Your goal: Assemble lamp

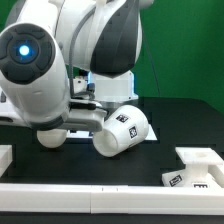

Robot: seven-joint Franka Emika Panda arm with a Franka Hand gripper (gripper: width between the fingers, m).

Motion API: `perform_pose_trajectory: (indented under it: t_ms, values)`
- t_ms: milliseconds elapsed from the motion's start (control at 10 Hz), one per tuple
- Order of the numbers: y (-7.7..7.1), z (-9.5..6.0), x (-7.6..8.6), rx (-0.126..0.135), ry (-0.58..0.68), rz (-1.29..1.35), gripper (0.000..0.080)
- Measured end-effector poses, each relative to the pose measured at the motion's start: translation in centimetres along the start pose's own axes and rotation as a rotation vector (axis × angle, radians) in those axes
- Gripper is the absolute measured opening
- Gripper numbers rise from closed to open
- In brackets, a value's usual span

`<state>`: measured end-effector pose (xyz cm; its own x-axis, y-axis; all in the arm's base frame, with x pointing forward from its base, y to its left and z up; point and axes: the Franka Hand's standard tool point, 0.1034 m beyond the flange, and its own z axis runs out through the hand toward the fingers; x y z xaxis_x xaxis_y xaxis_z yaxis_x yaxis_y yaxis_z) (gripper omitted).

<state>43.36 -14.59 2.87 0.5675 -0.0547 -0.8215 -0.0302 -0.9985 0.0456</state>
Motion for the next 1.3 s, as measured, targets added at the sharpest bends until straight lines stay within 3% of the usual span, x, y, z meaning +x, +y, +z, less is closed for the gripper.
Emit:
perform_pose_trajectory:
  t_ms: [400,500,800,900,1000,1100,1200,1300]
  values:
    - [0.0,1.3,0.4,-0.003,-0.009,0.000,0.0699]
    - [0.0,1.3,0.4,-0.002,-0.009,0.000,0.0569]
    - [0.0,1.3,0.4,-0.003,-0.007,0.000,0.0574]
    - [-0.1,0.5,0.1,-0.001,-0.006,-0.010,0.0574]
    - [-0.4,-1.6,-0.5,0.004,-0.014,-0.020,0.0574]
    - [-1.3,-4.0,-1.0,0.026,-0.007,-0.026,0.0574]
    - [-2.5,-6.8,-0.7,0.038,0.086,-0.038,0.0574]
    - [-3.8,-8.9,-1.7,0.034,0.152,-0.049,0.0574]
